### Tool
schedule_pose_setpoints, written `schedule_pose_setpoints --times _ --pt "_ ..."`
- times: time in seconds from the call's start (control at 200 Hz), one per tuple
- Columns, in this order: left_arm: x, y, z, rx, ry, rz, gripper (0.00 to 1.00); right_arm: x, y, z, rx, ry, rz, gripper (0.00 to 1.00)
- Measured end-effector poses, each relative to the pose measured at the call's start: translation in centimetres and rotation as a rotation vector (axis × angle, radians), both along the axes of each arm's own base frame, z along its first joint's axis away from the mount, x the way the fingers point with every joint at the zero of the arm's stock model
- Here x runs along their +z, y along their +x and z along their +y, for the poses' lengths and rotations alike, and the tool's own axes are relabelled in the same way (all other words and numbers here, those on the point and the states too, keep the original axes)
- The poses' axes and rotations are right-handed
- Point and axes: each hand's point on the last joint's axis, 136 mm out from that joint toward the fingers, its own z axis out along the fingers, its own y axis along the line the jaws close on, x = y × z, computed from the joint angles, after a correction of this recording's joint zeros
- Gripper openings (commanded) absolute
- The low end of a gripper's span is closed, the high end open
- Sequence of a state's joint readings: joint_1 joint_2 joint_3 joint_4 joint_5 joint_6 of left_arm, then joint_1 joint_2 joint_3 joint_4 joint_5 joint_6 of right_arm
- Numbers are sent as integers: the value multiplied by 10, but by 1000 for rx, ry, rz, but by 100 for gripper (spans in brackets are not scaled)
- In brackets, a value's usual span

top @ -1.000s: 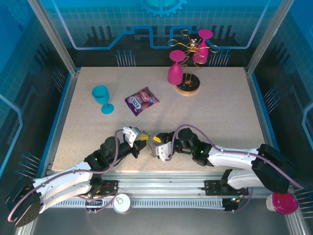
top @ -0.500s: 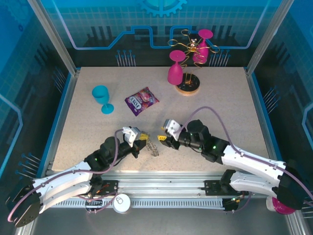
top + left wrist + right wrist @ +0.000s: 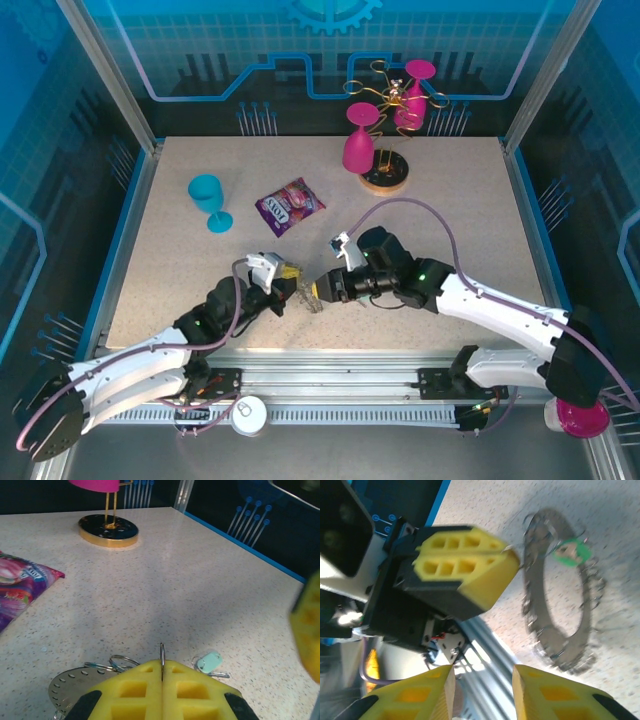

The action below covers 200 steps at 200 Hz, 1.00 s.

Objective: Put the keys on the keyring

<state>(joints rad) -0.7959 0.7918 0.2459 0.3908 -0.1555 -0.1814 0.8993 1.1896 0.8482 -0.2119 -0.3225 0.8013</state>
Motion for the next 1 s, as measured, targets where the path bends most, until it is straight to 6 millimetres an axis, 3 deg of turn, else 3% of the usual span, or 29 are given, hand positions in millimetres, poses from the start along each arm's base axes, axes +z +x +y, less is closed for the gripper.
schedule_pose_setpoints --times 0.08,0.225,0.425,0.715,1.001 --pt "-3 6 4 45 -2 29 0 -1 -5 3 -15 13 39 43" --pt "-6 14 10 128 -25 89 0 -7 0 16 -63 34 90 44" --pt "-9 22 22 241 -77 161 0 -48 10 31 -107 -32 167 44" --pt "-10 27 26 362 -183 299 0 -84 26 40 -149 -79 184 46" --pt "-15 20 39 514 -316 494 0 -81 79 20 -238 -49 120 48"
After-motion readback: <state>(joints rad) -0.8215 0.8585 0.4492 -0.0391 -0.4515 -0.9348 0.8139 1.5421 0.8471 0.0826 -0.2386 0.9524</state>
